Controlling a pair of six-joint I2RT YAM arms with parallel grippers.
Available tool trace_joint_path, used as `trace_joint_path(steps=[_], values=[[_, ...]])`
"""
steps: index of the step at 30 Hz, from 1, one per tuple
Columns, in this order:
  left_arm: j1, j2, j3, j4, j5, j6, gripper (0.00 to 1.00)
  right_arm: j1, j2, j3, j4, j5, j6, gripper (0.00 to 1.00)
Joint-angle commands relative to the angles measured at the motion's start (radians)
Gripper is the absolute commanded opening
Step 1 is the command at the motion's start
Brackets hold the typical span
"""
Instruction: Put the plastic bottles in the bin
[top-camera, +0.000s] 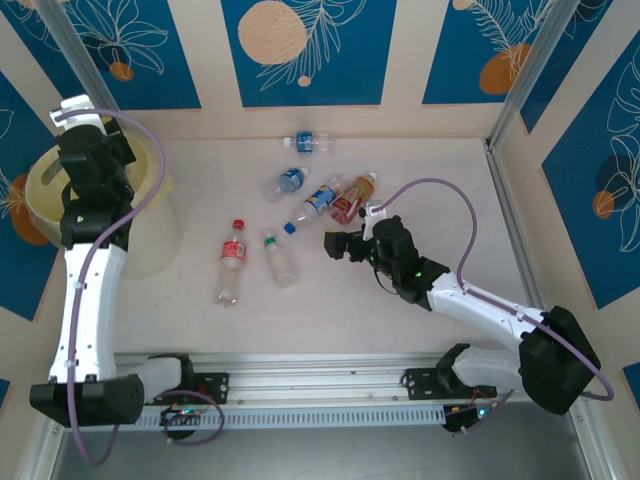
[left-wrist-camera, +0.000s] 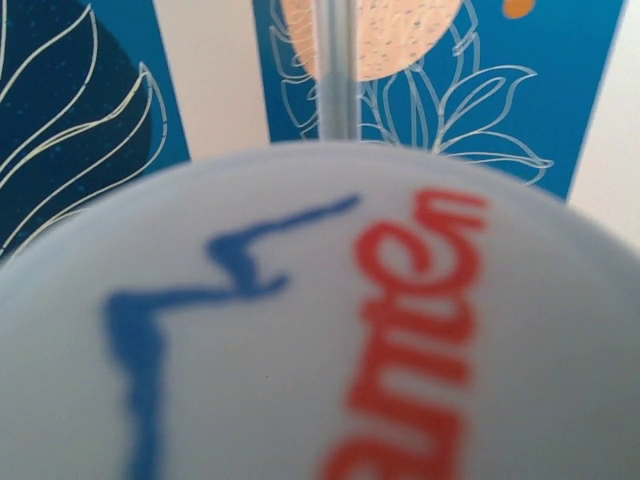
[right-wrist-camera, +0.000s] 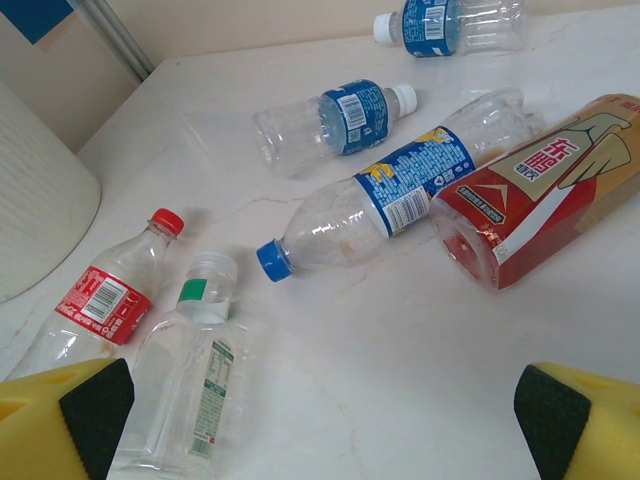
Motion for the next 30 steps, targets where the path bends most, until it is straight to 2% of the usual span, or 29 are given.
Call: trace_joint_path(steps=[1,7,11,14,16,18,24,30], values=[[0.071,0.051,0.033,-0.026,0.04,-0.032,0.46,-0.006,0.0,0.015,0.0,-0.008,0.017,1.0],[0.18,0.117,0.018,-0.043,0.081,-0.096,0.49,-0.007,-0.014,0.006,-0.018,-0.001,0.019,1.0],[0.237,0.173,0.018,-0.054,0.074,-0.142,0.58,-0.01,-0.017,0.003,-0.02,0.003,0.017,1.0],[0.246,0.216,0.061,-0.112,0.018,-0.169,0.71,-0.011,-0.016,0.003,-0.02,0.003,0.019,1.0],[0.247,0.234,0.093,-0.156,-0.005,-0.186,0.88,-0.011,-0.014,0.003,-0.018,0.004,0.019,1.0],[0.245,0.243,0.124,-0.2,-0.012,-0.206,0.99,-0.012,-0.011,0.004,-0.017,0.004,0.02,1.0],[0.217,0.24,0.17,-0.274,-0.019,-0.249,1.0,-0.014,-0.008,0.004,-0.022,0.01,0.029,1.0],[0.087,0.193,0.159,-0.276,-0.029,-0.245,1.0,-0.023,-0.013,0.0,-0.034,0.034,0.069,1.0]])
